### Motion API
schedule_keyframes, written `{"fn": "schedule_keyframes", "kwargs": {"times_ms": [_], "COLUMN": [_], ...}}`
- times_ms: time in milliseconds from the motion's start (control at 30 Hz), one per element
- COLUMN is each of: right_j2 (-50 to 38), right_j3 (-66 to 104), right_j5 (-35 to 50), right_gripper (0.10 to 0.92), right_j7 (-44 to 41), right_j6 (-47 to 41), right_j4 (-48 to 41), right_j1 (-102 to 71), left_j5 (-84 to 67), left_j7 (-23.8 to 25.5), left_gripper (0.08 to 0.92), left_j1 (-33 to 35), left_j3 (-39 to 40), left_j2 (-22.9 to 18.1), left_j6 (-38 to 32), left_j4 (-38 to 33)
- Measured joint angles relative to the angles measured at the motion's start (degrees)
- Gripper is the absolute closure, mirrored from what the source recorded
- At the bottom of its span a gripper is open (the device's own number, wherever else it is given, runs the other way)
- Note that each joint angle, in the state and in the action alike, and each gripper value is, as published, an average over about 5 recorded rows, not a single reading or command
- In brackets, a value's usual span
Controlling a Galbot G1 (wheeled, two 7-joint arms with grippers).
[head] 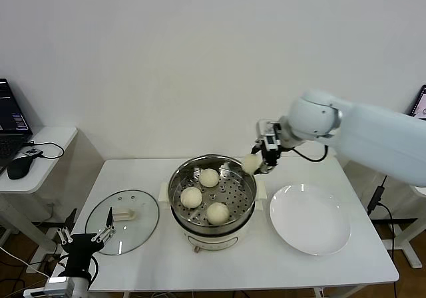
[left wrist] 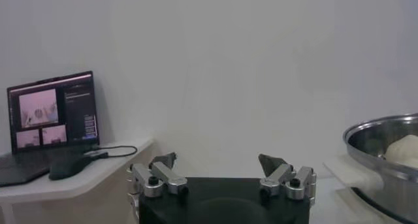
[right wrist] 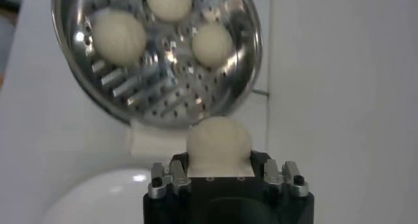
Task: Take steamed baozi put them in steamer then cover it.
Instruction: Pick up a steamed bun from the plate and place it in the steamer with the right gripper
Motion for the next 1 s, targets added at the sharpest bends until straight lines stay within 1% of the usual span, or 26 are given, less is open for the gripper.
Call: {"fn": "schedule_keyframes", "kwargs": {"times_ms": [233,533,1000], "right_j2": [4.63,9.28,11.46], "right_j3": [-0.89,-1.25,-1.28], "right_j5": [1.59,0.58,-1.96], "right_gripper": [0.431,0.431,0.429], "right_j7": [2.17,3.36,4.37], "right_j6": [-2.67,-4.44,-5.19], "right_j4": [-1.71,-5.36,-7.90], "right_j1": [-2.44,-7.01,-10.93], "left_j5": [-0.03,-0.35,-0.36], "left_j7": [0.01,0.02,0.02], "left_gripper": [0.177,0.177,0.177], "left_j1": [-0.03,0.20,-0.06], "left_j3": [-0.01,-0.76,-0.75], "left_j2": [-0.30,-0.40,-0.69], "left_j6": [0.15,0.17,0.13], "left_j4": [-0.95,-1.19,-0.86]}}
